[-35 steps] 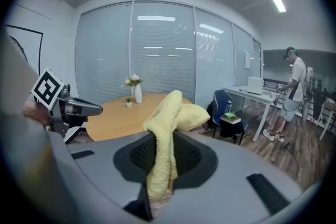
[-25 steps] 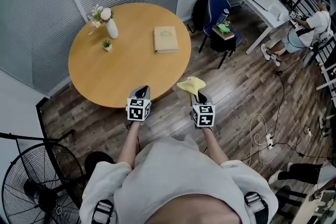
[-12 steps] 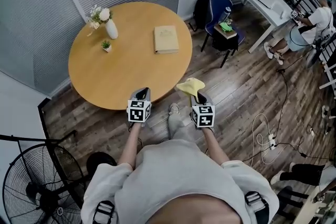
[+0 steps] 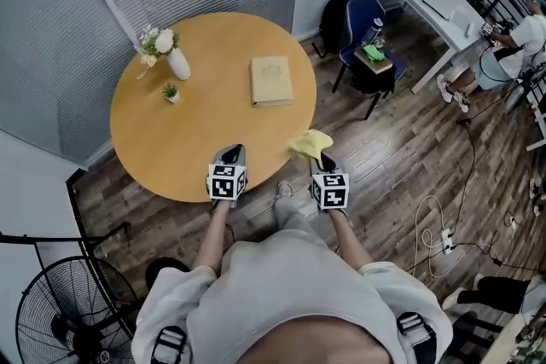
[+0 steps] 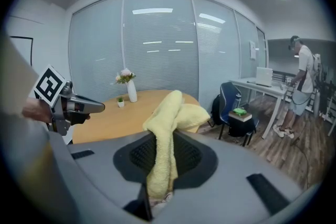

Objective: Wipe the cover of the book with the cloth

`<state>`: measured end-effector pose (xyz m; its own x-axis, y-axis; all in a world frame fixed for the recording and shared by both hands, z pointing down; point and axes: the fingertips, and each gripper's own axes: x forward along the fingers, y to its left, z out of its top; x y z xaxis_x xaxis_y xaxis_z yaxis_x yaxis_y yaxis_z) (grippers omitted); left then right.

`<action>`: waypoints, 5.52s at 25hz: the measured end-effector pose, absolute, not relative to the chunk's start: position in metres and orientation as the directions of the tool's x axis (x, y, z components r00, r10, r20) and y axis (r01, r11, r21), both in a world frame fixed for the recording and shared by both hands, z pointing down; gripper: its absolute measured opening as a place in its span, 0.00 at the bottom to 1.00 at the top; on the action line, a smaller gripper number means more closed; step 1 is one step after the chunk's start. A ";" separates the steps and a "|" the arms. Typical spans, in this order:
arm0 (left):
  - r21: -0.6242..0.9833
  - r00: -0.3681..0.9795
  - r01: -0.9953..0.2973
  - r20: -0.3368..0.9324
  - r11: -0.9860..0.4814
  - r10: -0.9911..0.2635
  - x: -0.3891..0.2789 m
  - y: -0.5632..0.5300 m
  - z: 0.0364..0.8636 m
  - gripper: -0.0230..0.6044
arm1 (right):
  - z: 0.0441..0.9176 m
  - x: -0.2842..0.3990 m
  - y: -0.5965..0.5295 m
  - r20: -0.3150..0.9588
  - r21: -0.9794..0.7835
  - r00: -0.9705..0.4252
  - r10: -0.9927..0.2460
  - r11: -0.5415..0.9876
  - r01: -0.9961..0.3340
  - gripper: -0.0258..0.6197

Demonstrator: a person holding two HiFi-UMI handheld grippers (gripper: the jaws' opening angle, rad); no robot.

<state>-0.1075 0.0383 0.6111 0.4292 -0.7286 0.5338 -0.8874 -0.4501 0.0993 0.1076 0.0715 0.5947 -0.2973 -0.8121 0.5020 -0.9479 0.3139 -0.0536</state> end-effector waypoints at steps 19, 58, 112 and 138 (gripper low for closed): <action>0.095 0.352 -0.926 0.575 -0.366 -0.739 -0.100 -0.106 0.609 0.05 | 0.585 0.115 -0.097 0.502 -0.091 -0.385 -0.774 0.395 -0.914 0.14; 0.131 0.357 -0.926 0.615 -0.355 -0.703 -0.156 -0.194 0.638 0.05 | 0.603 0.032 -0.208 0.568 -0.130 -0.410 -0.713 0.415 -0.901 0.14; 0.194 0.321 -0.945 0.694 -0.262 -0.644 -0.169 -0.204 0.697 0.05 | 0.704 -0.052 -0.326 0.721 -0.181 -0.464 -0.515 0.506 -0.843 0.14; 0.184 0.349 -0.931 0.696 -0.314 -0.627 -0.141 -0.207 0.699 0.05 | 0.711 0.002 -0.331 0.736 -0.171 -0.407 -0.542 0.433 -0.885 0.14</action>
<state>-0.1411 -0.2075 0.6987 0.3494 -0.6272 0.6961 -0.9313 -0.3144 0.1841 0.0016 -0.3309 0.7107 -0.4067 -0.5417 0.7356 -0.8852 0.4327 -0.1708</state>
